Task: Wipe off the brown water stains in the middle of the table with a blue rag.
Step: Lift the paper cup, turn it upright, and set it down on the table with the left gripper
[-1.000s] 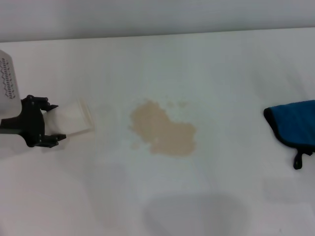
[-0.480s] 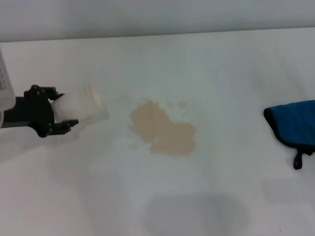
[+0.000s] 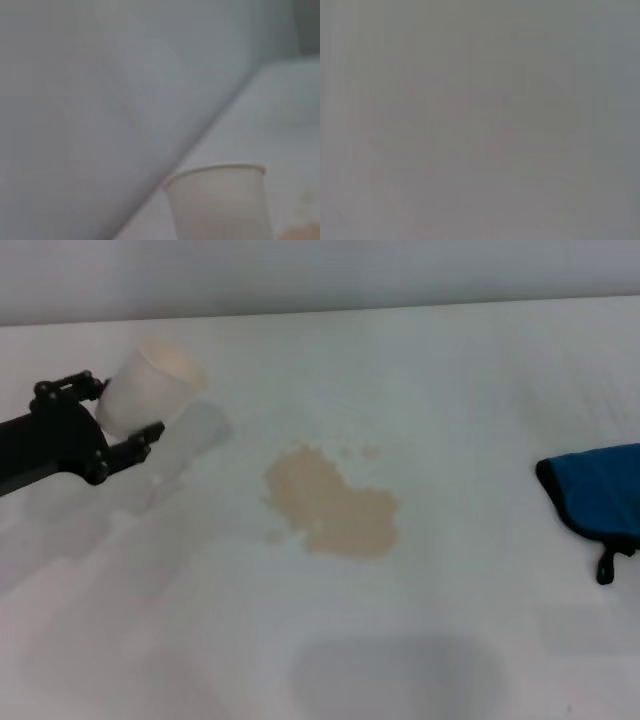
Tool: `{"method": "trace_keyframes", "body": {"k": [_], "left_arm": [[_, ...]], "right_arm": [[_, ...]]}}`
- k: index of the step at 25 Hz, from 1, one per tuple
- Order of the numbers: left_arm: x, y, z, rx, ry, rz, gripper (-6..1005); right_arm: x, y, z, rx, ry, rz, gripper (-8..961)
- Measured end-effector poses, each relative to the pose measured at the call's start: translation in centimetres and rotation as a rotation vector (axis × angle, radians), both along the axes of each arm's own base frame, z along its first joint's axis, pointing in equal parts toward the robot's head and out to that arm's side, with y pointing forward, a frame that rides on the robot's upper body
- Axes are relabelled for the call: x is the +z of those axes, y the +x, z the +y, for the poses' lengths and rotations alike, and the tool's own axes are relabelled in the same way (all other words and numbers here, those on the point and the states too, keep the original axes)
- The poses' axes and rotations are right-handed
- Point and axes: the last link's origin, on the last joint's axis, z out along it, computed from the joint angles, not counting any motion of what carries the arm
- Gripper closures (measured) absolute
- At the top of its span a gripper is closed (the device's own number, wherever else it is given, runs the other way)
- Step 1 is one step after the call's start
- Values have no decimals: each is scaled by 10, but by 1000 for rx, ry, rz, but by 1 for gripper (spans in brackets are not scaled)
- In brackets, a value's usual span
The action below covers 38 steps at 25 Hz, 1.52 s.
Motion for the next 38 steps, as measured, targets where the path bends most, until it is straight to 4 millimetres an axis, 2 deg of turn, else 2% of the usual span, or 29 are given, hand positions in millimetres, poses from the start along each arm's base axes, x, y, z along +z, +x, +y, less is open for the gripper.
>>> {"method": "trace_keyframes", "body": {"k": [8, 19, 31, 38], "left_arm": [[-23, -22, -28, 20, 151, -183, 356], [-43, -48, -58, 139, 205, -270, 357], [-56, -70, -79, 220, 185, -223, 357], [-60, -82, -80, 268, 186, -160, 357]], "right_arm": [[11, 6, -4, -9, 9, -51, 97], [20, 11, -9, -16, 7, -97, 97], [23, 11, -21, -8, 25, -105, 97], [24, 10, -24, 3, 33, -107, 98]]}}
